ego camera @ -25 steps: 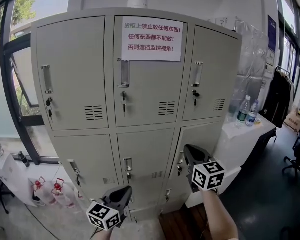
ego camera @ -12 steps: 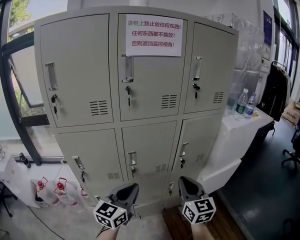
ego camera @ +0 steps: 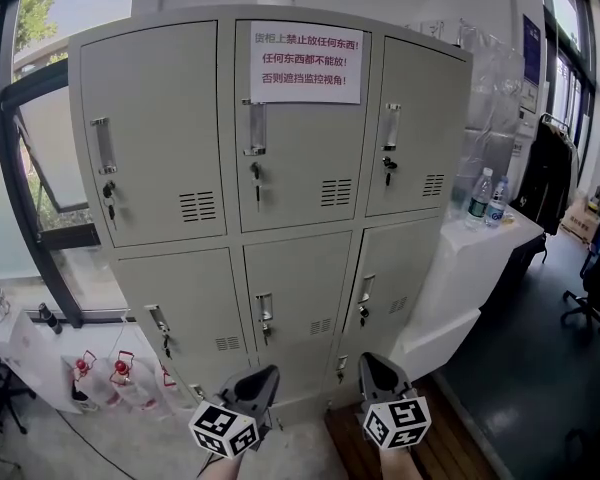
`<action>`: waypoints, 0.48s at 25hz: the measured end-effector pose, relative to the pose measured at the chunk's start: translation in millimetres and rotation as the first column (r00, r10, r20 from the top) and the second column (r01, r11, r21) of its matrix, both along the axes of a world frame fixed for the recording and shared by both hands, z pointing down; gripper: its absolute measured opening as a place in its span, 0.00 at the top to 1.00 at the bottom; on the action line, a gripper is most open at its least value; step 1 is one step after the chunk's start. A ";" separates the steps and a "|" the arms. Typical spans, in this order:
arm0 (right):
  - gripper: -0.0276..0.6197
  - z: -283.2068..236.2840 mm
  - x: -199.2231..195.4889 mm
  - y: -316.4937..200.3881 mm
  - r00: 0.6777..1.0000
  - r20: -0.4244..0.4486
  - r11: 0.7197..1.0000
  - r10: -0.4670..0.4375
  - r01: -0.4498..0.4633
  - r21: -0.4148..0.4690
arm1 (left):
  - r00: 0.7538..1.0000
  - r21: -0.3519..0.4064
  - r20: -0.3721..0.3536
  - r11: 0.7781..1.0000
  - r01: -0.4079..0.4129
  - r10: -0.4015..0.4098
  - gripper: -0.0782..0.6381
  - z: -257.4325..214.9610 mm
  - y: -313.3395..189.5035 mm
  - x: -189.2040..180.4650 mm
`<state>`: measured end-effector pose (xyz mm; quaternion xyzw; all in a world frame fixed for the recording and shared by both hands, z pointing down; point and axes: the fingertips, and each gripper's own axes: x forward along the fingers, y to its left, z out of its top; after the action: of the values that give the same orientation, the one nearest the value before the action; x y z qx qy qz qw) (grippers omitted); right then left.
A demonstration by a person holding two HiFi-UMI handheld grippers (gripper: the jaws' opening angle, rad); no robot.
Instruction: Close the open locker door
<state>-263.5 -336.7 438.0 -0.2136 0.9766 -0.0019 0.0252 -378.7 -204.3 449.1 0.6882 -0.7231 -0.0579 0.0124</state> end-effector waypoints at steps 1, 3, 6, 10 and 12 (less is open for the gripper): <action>0.94 0.2 0.8 0.4 1.000 0.001 1.000 0.001 -0.001 0.001 | 1.000 0.002 -0.001 1.000 0.001 -0.001 0.88 -0.3 0.3 -0.1; 0.94 0.3 1.3 1.3 1.000 0.002 1.000 0.001 -0.001 0.003 | 1.000 0.003 -0.001 1.000 0.003 -0.003 0.88 -0.7 0.5 -0.4; 0.94 0.1 0.9 4.1 1.000 0.004 1.000 -0.004 0.004 -0.001 | 1.000 0.003 -0.002 1.000 0.004 -0.004 0.88 -1.1 1.2 -0.3; 0.94 -2.5 3.0 5.8 1.000 0.006 1.000 -0.007 0.007 0.001 | 1.000 0.008 -0.002 1.000 0.002 -0.002 0.88 -3.2 -0.2 1.2; 0.94 -5.8 -0.6 4.7 1.000 0.017 1.000 -0.008 0.008 0.005 | 1.000 0.013 0.007 1.000 0.003 -0.004 0.88 -7.0 -1.5 -2.1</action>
<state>-264.1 -331.9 432.2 -0.2098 0.9772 -0.0015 0.0339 -380.8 -205.8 442.1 0.6872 -0.7240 -0.0599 0.0052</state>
